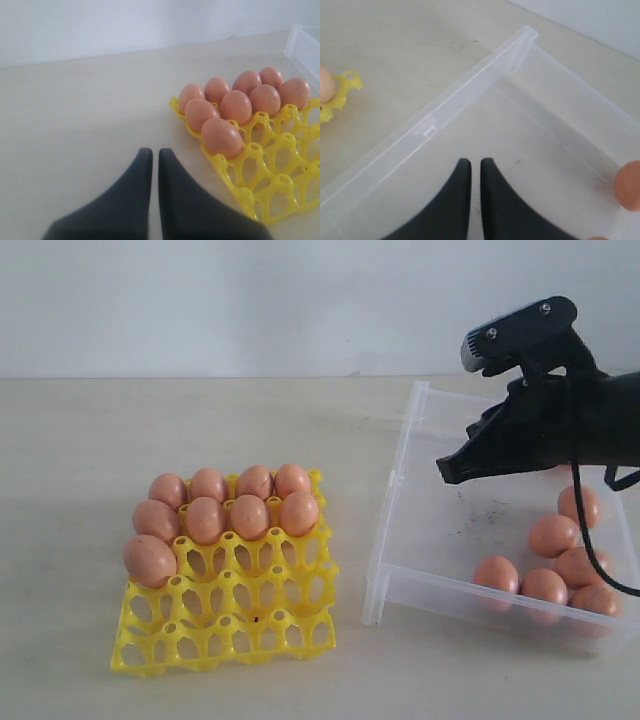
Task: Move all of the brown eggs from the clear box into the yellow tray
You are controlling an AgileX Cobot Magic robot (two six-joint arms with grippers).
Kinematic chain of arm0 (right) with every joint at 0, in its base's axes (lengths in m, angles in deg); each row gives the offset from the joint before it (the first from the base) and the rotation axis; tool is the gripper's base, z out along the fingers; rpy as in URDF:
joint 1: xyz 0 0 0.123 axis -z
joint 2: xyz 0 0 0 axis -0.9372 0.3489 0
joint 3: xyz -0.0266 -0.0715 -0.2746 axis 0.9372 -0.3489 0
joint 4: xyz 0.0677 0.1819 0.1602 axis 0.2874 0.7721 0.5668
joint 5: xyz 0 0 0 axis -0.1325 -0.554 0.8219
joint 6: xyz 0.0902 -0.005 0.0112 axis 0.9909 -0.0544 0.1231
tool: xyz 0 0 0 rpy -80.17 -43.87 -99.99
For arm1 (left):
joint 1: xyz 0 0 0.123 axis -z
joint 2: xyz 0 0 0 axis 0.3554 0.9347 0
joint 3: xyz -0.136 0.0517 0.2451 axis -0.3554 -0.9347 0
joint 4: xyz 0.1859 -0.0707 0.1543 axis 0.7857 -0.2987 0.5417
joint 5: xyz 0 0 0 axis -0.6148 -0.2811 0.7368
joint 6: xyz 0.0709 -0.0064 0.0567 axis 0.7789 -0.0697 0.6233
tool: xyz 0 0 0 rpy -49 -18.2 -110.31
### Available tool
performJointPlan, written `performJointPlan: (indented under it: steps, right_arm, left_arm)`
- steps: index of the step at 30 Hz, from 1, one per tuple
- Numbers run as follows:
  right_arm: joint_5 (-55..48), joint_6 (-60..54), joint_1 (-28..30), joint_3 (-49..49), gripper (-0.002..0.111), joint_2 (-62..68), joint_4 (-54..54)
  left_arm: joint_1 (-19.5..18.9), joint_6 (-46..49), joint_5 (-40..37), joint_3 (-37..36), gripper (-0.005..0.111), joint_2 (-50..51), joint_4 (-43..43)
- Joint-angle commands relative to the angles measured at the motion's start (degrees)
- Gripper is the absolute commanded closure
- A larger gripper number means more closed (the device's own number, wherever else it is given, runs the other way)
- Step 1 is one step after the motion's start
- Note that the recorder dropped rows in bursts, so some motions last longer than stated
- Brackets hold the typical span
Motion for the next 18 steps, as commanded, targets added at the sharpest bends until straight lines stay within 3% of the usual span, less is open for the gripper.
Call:
performJointPlan:
  steps: [1, 2, 6, 9, 10, 14, 18]
  right_arm:
    - [6.2, -3.1, 0.1, 1.1, 0.109, -0.4, -2.8]
    - [10.7, 4.1, 0.1, 1.6, 0.109, -0.4, -8.3]
    - [16.8, 47.4, -2.5, -1.6, 0.109, -0.3, -53.6]
    - [22.4, 70.7, -2.8, -4.0, 0.109, -0.3, -70.8]
    - [20.7, 74.7, -2.7, -4.0, 0.109, -0.3, -71.9]
    - [-4.5, 78.7, 2.5, 0.3, 0.107, -0.3, -70.4]
    - [-25.3, 81.5, 7.8, 5.2, 0.097, 0.3, -70.4]
  left_arm:
    - [0.3, -0.4, 0.2, -0.1, 0.103, -0.2, 0.1]
    - [0.3, -0.4, 0.2, -0.1, 0.103, -0.2, 0.1]
    - [0.3, -0.4, 0.2, -0.1, 0.103, -0.2, 0.1]
    - [0.3, -0.4, 0.2, -0.1, 0.103, -0.2, 0.1]
    - [0.3, -0.4, 0.2, -0.1, 0.103, -0.2, 0.1]
    - [0.3, -0.4, 0.2, -0.1, 0.103, -0.2, 0.1]
    - [0.3, -0.4, 0.2, -0.1, 0.103, -0.2, 0.1]
